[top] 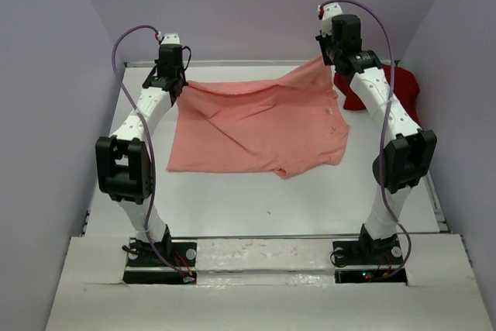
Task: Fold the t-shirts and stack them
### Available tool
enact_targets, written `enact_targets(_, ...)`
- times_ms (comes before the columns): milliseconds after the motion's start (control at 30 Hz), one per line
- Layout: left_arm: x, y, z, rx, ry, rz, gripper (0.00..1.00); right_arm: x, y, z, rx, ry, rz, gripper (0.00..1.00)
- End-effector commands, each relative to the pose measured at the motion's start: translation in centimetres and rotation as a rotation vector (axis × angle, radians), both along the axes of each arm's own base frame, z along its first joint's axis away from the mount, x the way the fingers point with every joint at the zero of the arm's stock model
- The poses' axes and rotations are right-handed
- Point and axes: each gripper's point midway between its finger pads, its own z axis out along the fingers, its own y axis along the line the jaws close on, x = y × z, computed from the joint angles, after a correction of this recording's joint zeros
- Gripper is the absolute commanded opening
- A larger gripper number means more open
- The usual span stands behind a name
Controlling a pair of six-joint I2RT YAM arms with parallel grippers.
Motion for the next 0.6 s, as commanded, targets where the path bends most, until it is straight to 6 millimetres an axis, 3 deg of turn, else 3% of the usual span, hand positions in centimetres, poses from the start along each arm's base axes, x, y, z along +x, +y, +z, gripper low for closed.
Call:
enact_targets(0, 2.1, 0.9, 1.6, 0.002, -0.047, 0.011, 0.0, 0.8, -0.3, 0.9, 0.065, -0.021, 0.024, 0.0)
enact_targets(300, 2.2, 1.9, -0.3, 0.006, 0.017, 0.035, 0.0, 1.1, -0.8, -2.1, 0.063, 0.038, 0.003, 0.0)
enact_targets(400, 2.0, 1.7, -1.2, -0.001, 0.051, 0.035, 0.0, 0.8, -1.1, -2.4, 0.06, 0.045, -0.013, 0.0)
enact_targets(567, 1.9, 1.3, -3.0, -0.01, 0.111, 0.046, 0.0, 0.2, -1.1, -4.6, 0.07, 0.09, -0.026, 0.0)
